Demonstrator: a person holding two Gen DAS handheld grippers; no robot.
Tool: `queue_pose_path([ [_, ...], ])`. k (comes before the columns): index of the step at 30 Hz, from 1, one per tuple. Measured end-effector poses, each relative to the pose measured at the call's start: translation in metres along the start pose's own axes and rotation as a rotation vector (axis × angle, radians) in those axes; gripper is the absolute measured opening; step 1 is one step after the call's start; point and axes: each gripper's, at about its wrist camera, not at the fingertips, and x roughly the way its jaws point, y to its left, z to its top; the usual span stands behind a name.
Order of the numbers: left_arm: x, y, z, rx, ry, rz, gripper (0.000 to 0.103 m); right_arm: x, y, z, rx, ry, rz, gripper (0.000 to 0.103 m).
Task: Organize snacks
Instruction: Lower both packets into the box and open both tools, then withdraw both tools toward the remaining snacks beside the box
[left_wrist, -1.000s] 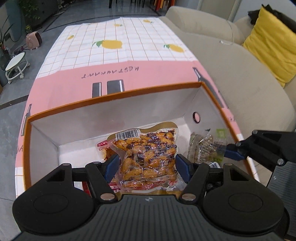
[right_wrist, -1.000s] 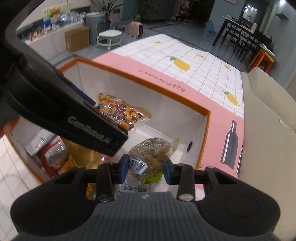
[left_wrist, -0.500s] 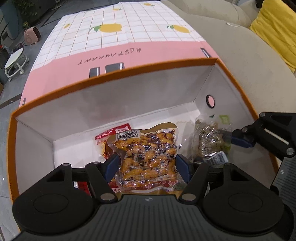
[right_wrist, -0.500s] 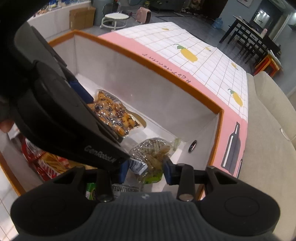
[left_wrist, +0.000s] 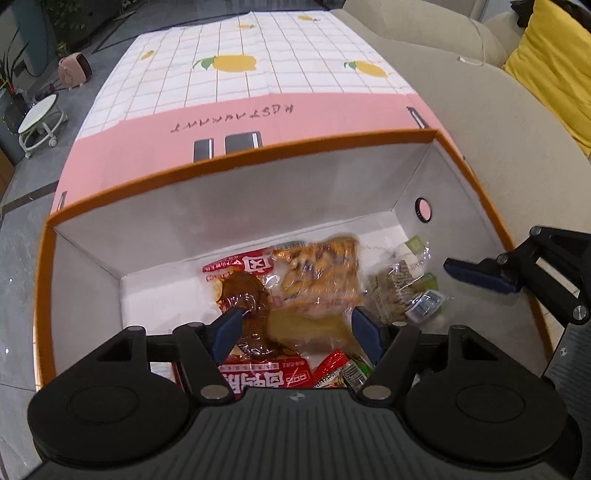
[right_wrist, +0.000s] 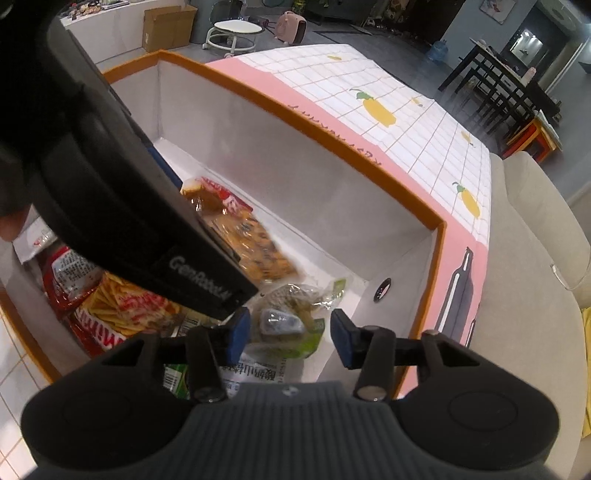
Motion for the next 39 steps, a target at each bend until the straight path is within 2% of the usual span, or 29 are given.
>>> queue_pose_path([
  [1,-0.003,0.0,-0.001,-0.004,-0.006,-0.002,0.079,-0.003,-0.001,0.0,0.006,-0.006,-0.001,0.058],
  [7,-0.024,0.004,-0.009,-0.036,-0.059,-0.008,0.079,-0.024,-0.001,0.002,0.028,-0.042,-0.034,0.065],
  [12,-0.05,0.004,-0.021,-0.053,-0.135,0.002,0.079,-0.049,-0.001,-0.007,0.089,-0.082,-0.04,0.066],
  [20,-0.092,-0.006,-0.044,-0.022,-0.245,0.044,0.079,-0.087,0.003,-0.018,0.169,-0.152,-0.049,0.066],
  [30,-0.134,-0.016,-0.091,-0.049,-0.36,0.025,0.08,-0.137,0.009,-0.068,0.369,-0.259,-0.043,0.07],
  [32,-0.139,-0.016,-0.104,-0.069,-0.367,0.012,0.08,-0.143,0.012,-0.081,0.421,-0.261,-0.021,0.07],
  [39,-0.143,-0.026,-0.141,-0.098,-0.365,-0.042,0.08,-0.156,0.025,-0.121,0.531,-0.263,-0.029,0.071],
])
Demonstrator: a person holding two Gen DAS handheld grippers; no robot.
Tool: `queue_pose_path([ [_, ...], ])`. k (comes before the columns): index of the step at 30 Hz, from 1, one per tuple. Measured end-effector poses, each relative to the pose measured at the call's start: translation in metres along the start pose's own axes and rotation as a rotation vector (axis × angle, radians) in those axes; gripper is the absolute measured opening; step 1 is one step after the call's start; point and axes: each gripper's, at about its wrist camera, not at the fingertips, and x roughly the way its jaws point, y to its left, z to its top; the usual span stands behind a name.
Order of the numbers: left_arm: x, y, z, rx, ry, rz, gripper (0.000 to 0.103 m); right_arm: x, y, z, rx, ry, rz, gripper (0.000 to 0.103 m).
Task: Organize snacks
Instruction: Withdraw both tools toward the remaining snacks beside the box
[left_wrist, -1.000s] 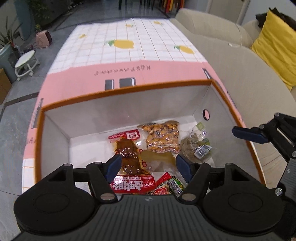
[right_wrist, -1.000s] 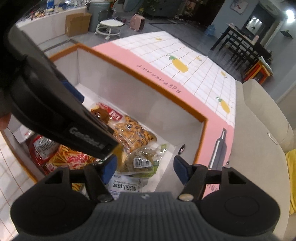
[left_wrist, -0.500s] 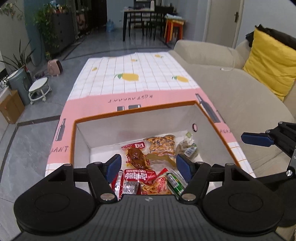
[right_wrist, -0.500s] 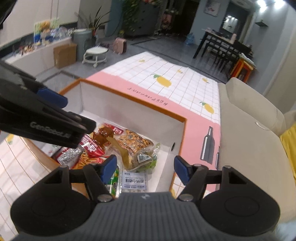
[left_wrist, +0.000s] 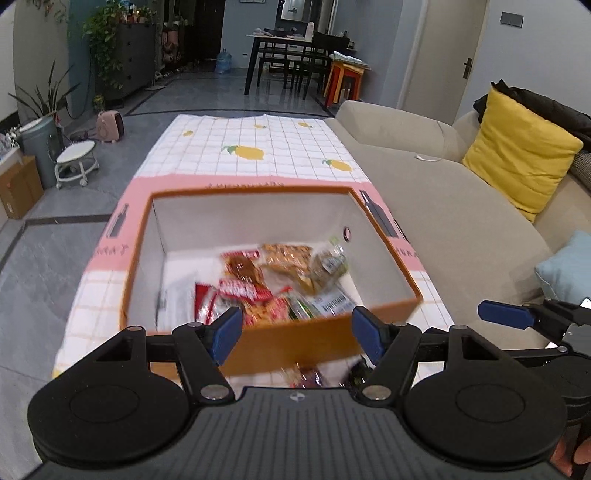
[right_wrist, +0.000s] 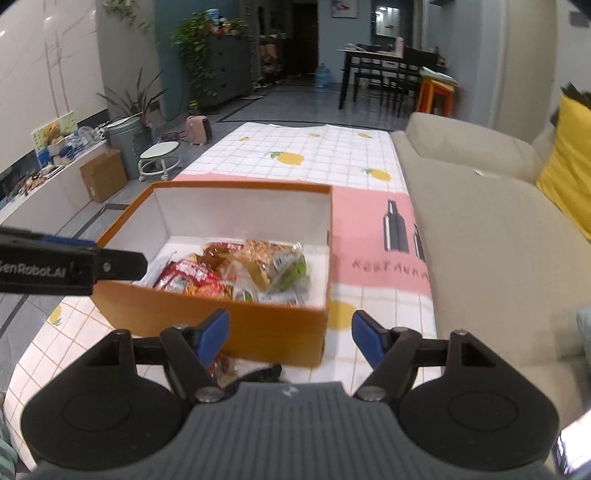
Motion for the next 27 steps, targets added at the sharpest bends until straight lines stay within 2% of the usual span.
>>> queue_pose_path([
  [6,0.002,-0.002,-0.028,-0.02,0.024,-0.02,0.08,-0.009,-0.004,-0.033,0.067,0.017,-0.018,0.072],
  [13,0.014,-0.011,-0.052,0.003,0.038,-0.046,0.08,-0.008,-0.014,-0.064,0.104,0.018,-0.023,0.076],
  [20,0.035,-0.011,-0.07,0.009,0.081,-0.06,0.08,0.014,-0.018,-0.083,0.114,0.056,-0.01,0.076],
  [27,0.052,-0.005,-0.077,0.0,0.116,-0.062,0.08,0.034,-0.021,-0.088,0.112,0.085,-0.012,0.076],
])
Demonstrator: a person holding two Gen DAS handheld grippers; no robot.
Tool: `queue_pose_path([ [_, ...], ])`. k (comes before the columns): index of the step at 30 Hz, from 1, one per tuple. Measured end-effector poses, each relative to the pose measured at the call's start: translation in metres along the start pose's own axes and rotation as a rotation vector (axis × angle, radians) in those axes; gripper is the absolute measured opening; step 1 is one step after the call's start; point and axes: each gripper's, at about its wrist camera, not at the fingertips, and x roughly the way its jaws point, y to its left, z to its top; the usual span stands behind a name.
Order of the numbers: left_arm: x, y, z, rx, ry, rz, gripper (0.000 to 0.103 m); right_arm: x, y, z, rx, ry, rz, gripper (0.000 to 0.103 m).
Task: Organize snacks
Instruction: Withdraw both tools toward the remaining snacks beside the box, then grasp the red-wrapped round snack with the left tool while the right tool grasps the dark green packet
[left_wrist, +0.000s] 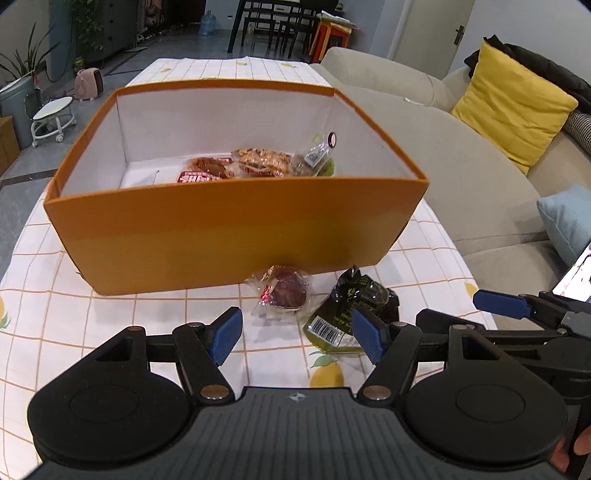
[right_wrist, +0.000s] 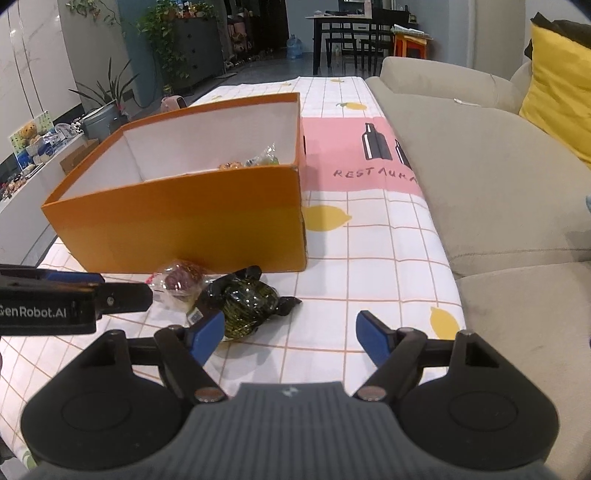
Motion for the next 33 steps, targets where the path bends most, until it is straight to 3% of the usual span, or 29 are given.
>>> queue_pose_path([
  [11,0.023,0.006,0.004,-0.032,0.021,-0.018,0.075,0.02,-0.006,0.006,0.062,0.013,0.044,0.075],
  [15,0.032,0.01,0.013,-0.034,0.04,-0.008,0.068,0.032,0.001,0.007,0.055,0.037,0.063,0.064],
  [20,0.044,0.012,0.022,-0.056,0.057,-0.04,0.067,0.044,0.009,0.006,0.04,0.056,0.084,0.064],
  [28,0.065,0.015,0.028,-0.095,0.113,-0.022,0.067,0.065,0.014,0.01,0.052,0.091,0.107,0.068],
  [33,0.073,0.02,0.026,-0.117,0.143,-0.011,0.06,0.076,0.011,0.011,0.078,0.109,0.12,0.069],
])
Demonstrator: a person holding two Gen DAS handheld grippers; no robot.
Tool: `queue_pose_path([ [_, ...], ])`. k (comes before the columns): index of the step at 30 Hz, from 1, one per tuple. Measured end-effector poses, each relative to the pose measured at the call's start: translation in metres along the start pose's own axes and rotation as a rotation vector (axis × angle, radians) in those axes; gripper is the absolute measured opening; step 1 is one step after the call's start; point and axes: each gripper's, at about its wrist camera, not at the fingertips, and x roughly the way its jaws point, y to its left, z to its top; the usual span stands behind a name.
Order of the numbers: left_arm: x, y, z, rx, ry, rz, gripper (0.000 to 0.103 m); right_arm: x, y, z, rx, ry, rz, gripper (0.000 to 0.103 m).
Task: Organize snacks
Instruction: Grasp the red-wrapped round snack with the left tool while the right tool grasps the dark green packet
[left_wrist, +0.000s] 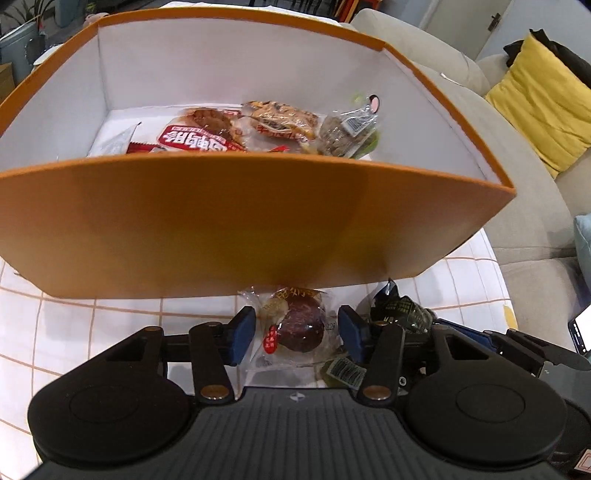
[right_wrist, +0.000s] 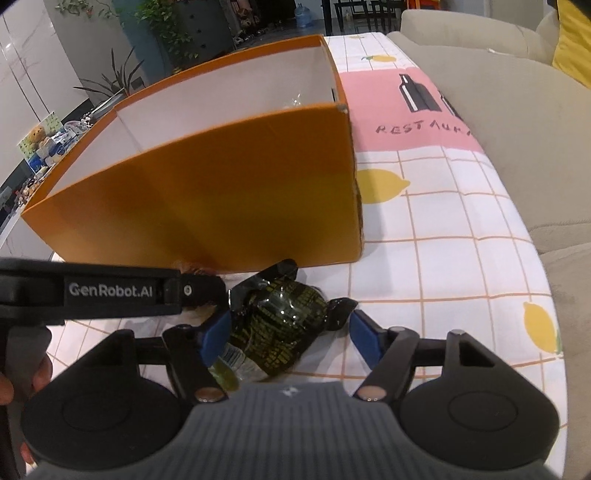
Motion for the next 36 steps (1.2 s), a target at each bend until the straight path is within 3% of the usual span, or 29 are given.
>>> queue_pose_path([
  [6,-0.001,0.004,0.0,0.001,0.002,-0.021,0.053,0.006,0.007,0.002,-0.035,-0.015,0.003,0.071],
  [8,-0.002,0.004,-0.001,0.004,0.003,-0.021,0.052,0.008,0.01,0.002,-0.056,-0.022,0.0,0.069],
  [10,-0.003,0.004,-0.003,0.003,0.0,-0.017,0.051,0.009,0.012,0.002,-0.071,-0.027,0.004,0.06],
  [14,-0.004,0.004,-0.003,0.0,0.0,-0.017,0.048,0.01,0.014,0.0,-0.101,-0.03,0.001,0.058],
  [26,-0.019,0.011,-0.024,-0.011,0.037,0.007,0.048,-0.003,0.017,-0.011,-0.162,0.022,0.001,0.056],
  [29,-0.021,0.011,-0.028,-0.011,0.04,0.018,0.052,-0.008,0.018,-0.015,-0.17,0.048,0.008,0.057],
  [36,-0.019,-0.003,-0.033,0.067,0.023,0.073,0.055,-0.015,0.015,-0.024,-0.196,0.048,0.017,0.059],
])
